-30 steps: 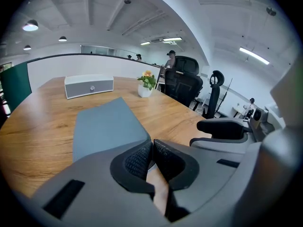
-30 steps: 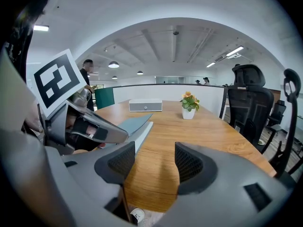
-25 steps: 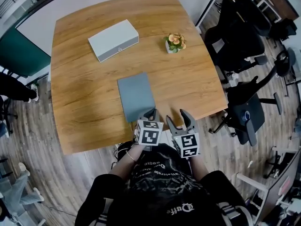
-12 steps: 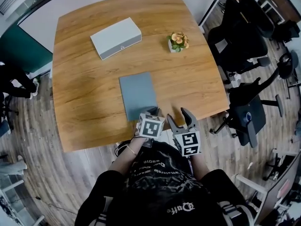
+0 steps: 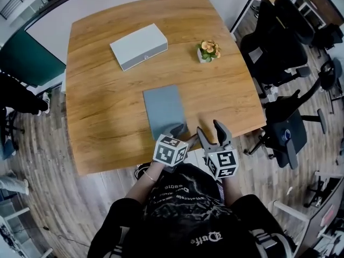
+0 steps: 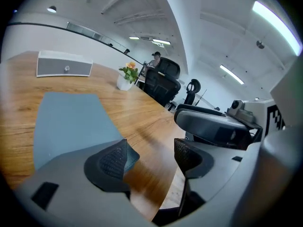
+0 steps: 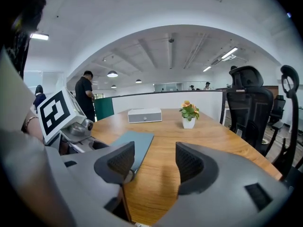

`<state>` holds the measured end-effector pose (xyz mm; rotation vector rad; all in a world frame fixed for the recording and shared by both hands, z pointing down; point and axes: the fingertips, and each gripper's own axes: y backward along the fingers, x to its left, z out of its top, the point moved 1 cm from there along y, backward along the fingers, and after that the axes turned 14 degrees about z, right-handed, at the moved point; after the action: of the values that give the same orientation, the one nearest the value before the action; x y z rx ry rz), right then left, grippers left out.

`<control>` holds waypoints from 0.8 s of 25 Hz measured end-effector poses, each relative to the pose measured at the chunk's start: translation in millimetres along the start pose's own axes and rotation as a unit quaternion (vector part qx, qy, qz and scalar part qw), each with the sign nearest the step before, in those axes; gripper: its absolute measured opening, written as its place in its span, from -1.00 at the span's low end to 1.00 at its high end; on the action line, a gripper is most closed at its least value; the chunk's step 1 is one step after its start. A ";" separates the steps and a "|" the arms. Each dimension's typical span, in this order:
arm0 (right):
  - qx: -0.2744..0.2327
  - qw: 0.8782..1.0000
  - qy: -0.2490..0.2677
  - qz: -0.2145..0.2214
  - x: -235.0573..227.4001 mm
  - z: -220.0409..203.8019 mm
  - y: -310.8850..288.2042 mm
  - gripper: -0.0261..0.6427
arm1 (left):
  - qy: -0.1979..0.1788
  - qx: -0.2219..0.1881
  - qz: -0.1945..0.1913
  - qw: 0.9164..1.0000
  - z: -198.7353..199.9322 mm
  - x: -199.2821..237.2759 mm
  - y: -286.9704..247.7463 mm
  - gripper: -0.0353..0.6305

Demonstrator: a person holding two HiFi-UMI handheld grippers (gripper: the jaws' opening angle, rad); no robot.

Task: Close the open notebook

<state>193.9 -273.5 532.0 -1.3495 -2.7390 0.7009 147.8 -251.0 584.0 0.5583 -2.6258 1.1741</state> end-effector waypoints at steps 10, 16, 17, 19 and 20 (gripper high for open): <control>-0.020 1.000 0.014 0.014 43.2 25.3 -24.8 -0.13 | 0.007 -0.115 0.078 0.990 23.3 76.7 86.7 0.04; -0.037 0.998 0.054 0.026 88.0 51.7 -40.2 -0.13 | 0.009 -0.178 0.118 0.977 33.5 120.6 149.9 0.04; -0.036 0.997 0.063 0.031 97.6 54.9 -42.5 -0.13 | 0.011 -0.191 0.127 0.973 34.3 127.5 161.8 0.04; -0.041 0.996 0.076 0.038 113.9 60.4 -46.3 -0.12 | 0.010 -0.217 0.148 0.965 34.2 140.8 184.9 0.04; -0.047 0.995 0.080 0.040 120.3 63.3 -47.9 -0.12 | 0.005 -0.229 0.160 0.960 33.5 147.2 195.8 0.04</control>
<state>69.6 -232.5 471.7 -1.4702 -2.6363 0.4486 -69.4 -193.9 480.6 0.0387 -2.9110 0.5856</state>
